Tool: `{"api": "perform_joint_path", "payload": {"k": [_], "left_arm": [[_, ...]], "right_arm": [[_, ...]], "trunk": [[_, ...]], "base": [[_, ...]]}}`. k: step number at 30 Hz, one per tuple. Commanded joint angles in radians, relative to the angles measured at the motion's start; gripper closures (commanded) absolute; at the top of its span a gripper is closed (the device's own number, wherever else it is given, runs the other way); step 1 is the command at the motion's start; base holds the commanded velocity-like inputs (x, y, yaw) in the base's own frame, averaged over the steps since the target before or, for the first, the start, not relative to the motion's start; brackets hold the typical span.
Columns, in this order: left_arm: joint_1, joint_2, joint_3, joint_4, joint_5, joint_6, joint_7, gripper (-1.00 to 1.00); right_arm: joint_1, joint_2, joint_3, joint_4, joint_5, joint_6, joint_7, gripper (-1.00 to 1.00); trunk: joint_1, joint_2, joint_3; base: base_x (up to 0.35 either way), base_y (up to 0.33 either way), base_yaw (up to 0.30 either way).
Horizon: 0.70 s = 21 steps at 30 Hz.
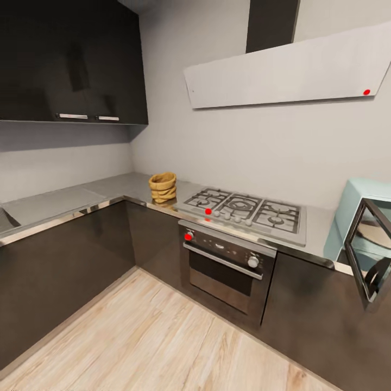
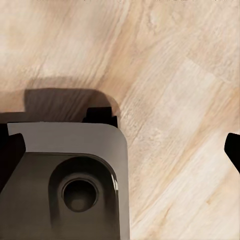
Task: In the kitchen, take the popcorn bag from the countertop, put it into the microwave, and heat it until the popcorn is cooked so the cooked popcorn ends up inside the bag.
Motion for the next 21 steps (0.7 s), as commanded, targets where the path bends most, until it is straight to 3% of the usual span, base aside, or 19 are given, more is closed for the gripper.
{"api": "perform_joint_path", "payload": {"k": [1, 11, 21], "left_arm": [[0.000, 0.000, 0.000, 0.000, 0.005, 0.000, 0.000, -1.00], [0.000, 0.008, 0.000, 0.001, 0.006, 0.000, -0.002, -1.00], [0.000, 0.006, 0.000, 0.001, 0.005, 0.000, -0.002, -1.00]], "right_arm": [[-0.001, -0.001, 0.004, 0.003, -0.007, -0.005, 0.004, -1.00], [-0.001, -0.013, 0.010, 0.003, -0.004, -0.003, 0.005, -1.00], [-0.001, -0.015, 0.012, 0.003, -0.002, -0.003, 0.006, -1.00]], "trunk": [[0.000, -0.001, -0.001], [0.000, -0.001, -0.001], [0.000, -0.001, -0.001]], "base": [[0.020, 0.000, 0.012], [0.252, 0.011, 0.002], [0.301, 0.152, 0.000]]}}
